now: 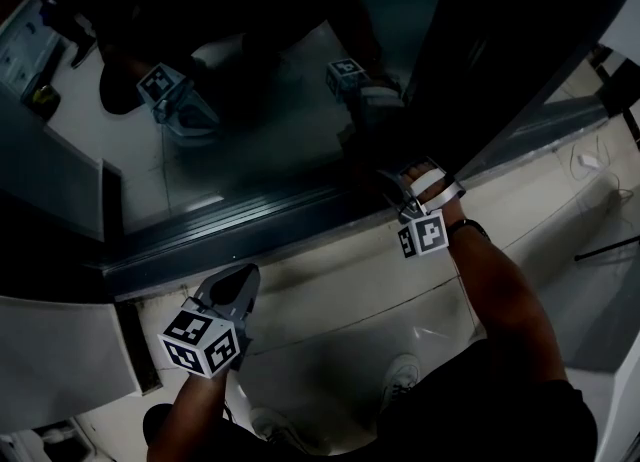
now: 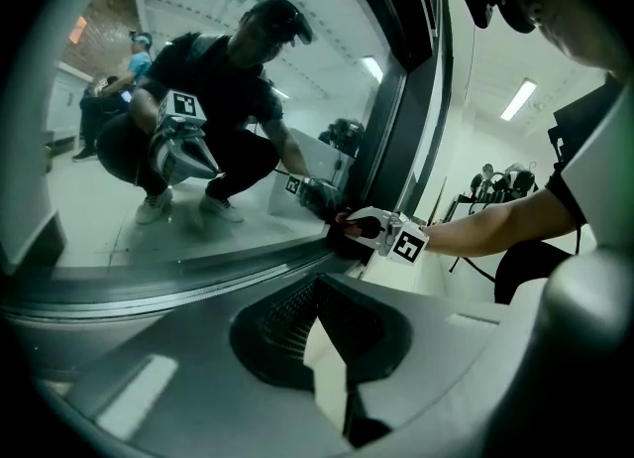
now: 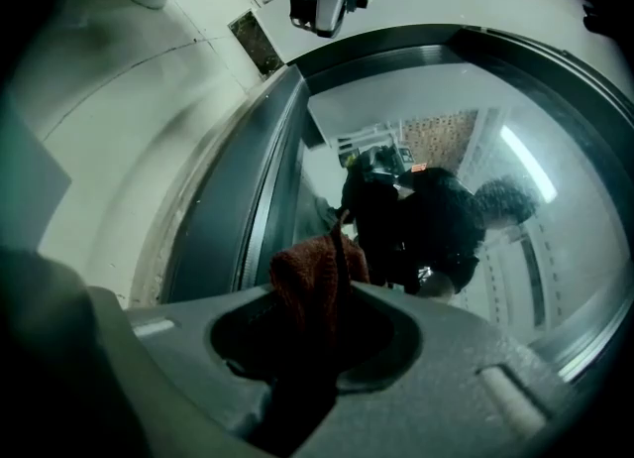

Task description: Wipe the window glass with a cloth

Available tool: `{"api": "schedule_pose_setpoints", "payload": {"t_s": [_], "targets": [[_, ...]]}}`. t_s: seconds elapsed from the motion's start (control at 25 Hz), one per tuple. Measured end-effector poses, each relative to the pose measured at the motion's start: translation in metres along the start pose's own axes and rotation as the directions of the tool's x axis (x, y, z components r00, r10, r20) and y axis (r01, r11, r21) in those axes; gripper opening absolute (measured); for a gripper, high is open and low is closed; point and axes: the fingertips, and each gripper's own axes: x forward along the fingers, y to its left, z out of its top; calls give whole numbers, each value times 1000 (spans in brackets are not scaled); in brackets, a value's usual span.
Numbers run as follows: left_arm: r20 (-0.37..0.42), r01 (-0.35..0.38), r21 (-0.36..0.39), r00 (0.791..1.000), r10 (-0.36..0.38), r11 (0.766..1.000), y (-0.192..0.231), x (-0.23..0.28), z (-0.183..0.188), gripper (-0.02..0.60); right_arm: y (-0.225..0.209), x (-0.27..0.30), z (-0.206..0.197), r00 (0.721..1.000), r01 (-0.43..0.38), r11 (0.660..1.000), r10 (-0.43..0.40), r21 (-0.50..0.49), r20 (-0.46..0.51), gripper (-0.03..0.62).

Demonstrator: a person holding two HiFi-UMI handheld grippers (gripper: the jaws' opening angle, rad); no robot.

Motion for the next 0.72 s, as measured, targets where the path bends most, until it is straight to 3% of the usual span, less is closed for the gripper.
{"api": "schedule_pose_setpoints", "payload": {"t_s": [0.16, 0.4, 0.72], "targets": [[-2, -3, -1, 1000, 3, 1000, 2, -1, -4, 17, 45, 15, -3, 989, -144, 989, 143, -19, -41, 77], [-13, -13, -2, 1000, 13, 1000, 4, -4, -10, 17, 61, 23, -6, 985, -167, 985, 166, -32, -39, 75], [-19, -15, -9, 1000, 15, 1000, 5, -4, -8, 17, 89, 33, -11, 948, -313, 949, 309, -47, -71, 77]]}}
